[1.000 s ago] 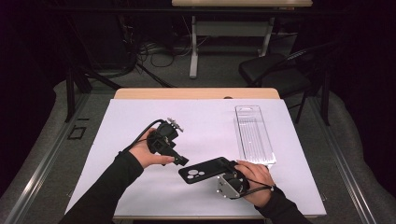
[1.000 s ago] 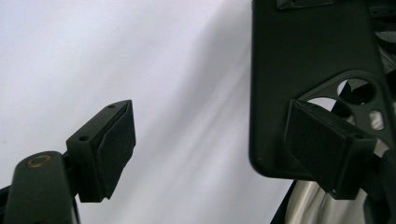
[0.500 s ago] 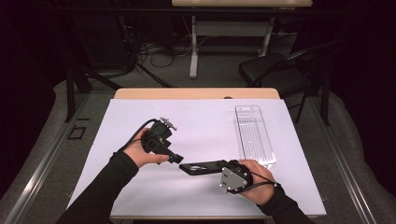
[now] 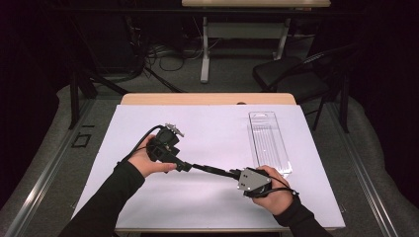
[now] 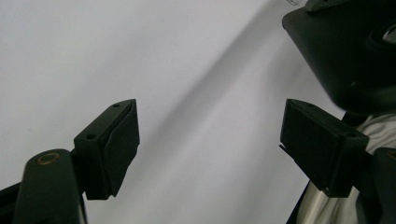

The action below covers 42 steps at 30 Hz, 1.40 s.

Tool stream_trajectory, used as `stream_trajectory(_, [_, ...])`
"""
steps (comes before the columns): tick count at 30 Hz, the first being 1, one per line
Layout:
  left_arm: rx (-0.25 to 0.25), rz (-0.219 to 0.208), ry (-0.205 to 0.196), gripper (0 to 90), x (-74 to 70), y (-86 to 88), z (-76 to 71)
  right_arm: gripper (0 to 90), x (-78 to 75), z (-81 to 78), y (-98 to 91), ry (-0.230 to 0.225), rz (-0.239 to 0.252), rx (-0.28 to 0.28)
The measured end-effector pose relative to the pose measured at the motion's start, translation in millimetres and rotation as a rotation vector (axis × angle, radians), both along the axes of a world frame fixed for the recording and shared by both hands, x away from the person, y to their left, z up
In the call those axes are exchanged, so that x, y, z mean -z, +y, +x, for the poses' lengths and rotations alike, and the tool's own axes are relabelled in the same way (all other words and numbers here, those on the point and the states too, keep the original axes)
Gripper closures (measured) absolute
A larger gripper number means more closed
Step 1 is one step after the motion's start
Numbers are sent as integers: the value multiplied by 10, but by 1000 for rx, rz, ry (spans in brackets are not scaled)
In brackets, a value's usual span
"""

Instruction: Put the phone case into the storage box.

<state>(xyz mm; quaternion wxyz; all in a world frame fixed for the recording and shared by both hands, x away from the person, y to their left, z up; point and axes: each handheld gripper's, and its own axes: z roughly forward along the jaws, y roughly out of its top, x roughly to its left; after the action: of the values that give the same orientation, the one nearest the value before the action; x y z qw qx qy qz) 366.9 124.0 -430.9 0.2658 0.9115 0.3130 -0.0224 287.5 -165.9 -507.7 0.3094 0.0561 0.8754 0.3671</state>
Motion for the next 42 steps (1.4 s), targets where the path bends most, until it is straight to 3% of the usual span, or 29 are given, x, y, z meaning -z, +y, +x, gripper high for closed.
stream_trajectory(5, [-1, -19, -8, 227, -10, -26, -8, 878, -5, 38, -27, 58, 81, 25])
stream_trajectory(13, [15, -64, -34, 235, -9, -94, -39, 879, -14, 79, -25, 108, 128, 51])
stream_trajectory(22, [42, -116, -56, 257, 8, -155, -55, 878, -4, 120, -26, 178, 219, 55])
stream_trajectory(29, [45, -187, -44, 318, -2, -151, -52, 878, 40, 119, -36, 197, 242, 57])
stream_trajectory(32, [49, -206, -14, 315, 18, -162, -46, 878, 45, 125, -49, 212, 267, 57])
stream_trajectory(36, [48, -217, -2, 306, 34, -193, -59, 878, 40, 127, -54, 226, 286, 56])
stream_trajectory(42, [56, -206, -43, 304, 34, -232, -81, 878, 45, 124, -44, 237, 299, 52])
